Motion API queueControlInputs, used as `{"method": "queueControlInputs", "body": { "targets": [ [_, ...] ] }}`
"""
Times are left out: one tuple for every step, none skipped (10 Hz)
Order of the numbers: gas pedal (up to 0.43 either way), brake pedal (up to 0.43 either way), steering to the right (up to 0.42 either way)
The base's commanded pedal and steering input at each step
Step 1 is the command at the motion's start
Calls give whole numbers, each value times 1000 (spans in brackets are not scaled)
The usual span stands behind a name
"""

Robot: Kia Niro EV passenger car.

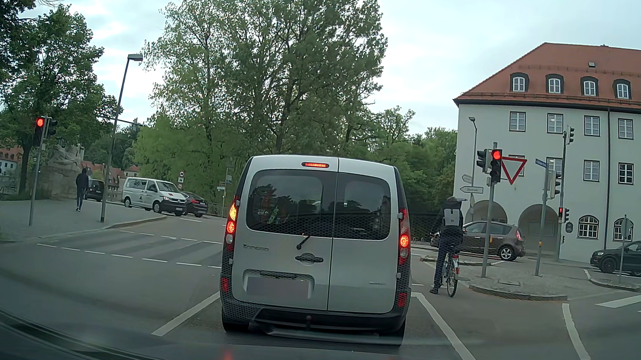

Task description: Follow the waypoints while adhering to traffic rules and regulations

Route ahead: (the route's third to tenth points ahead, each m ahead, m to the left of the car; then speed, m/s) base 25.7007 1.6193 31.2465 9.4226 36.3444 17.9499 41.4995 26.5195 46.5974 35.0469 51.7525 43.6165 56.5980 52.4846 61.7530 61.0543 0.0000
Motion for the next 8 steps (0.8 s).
{"method": "queueControlInputs", "body": {
  "targets": [
    [0,244,-5],
    [0,244,-5],
    [0,250,-5],
    [0,244,-5],
    [0,244,-5],
    [0,244,-5],
    [0,244,-5],
    [0,244,-5]
  ]
}}
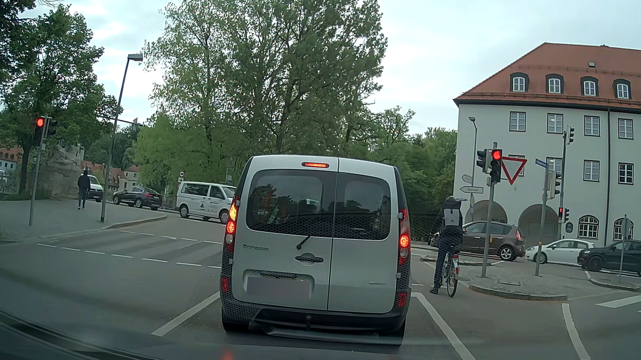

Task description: Follow the waypoints while adhering to traffic rules and regulations

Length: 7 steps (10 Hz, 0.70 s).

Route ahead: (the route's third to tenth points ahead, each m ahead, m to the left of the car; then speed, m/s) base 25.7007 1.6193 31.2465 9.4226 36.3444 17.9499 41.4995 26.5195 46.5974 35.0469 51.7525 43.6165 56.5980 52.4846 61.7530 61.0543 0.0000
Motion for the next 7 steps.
{"method": "queueControlInputs", "body": {
  "targets": [
    [0,244,-5],
    [0,244,-5],
    [0,244,-5],
    [0,244,-5],
    [0,244,-5],
    [0,250,-5],
    [0,244,-5]
  ]
}}
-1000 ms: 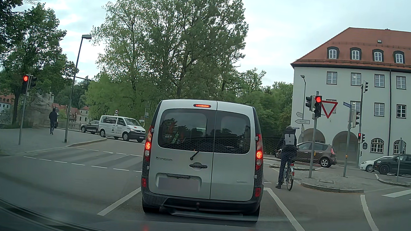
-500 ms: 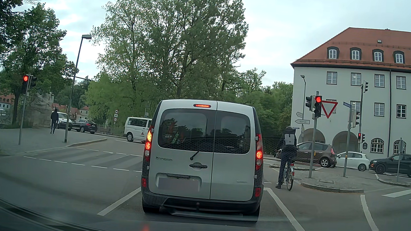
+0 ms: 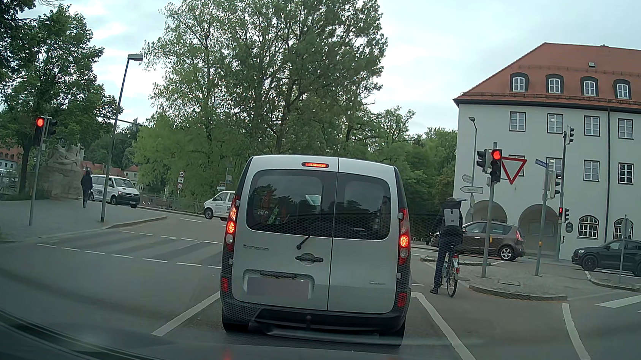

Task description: Follow the waypoints while adhering to traffic rules and regulations

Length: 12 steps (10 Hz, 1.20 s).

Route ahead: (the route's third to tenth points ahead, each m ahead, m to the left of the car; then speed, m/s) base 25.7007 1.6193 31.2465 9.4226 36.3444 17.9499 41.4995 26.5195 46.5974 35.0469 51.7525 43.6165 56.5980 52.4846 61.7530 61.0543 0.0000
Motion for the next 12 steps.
{"method": "queueControlInputs", "body": {
  "targets": [
    [0,250,-5],
    [0,244,-5],
    [0,244,-5],
    [0,244,-5],
    [0,244,-5],
    [0,244,-5],
    [0,244,-5],
    [0,244,-5],
    [0,244,-5],
    [0,244,-5],
    [0,250,-5],
    [0,244,-5]
  ]
}}
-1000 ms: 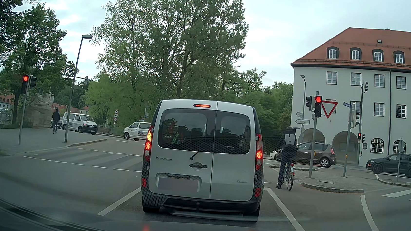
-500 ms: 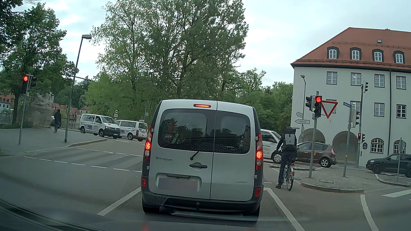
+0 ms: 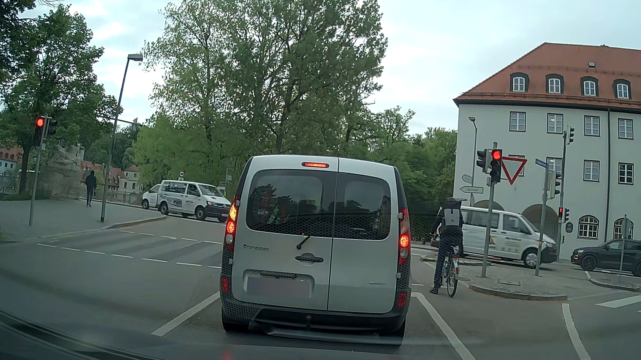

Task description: Follow the waypoints while adhering to traffic rules and regulations

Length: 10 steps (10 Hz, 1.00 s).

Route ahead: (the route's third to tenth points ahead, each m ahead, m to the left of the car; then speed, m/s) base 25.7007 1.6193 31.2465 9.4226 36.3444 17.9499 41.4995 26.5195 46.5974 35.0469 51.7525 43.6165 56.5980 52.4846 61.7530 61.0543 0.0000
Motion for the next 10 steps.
{"method": "queueControlInputs", "body": {
  "targets": [
    [0,244,-5],
    [0,244,-5],
    [0,244,-5],
    [0,244,-5],
    [0,244,-5],
    [0,244,-5],
    [0,244,-5],
    [0,244,-5],
    [0,244,-5],
    [0,244,-5]
  ]
}}
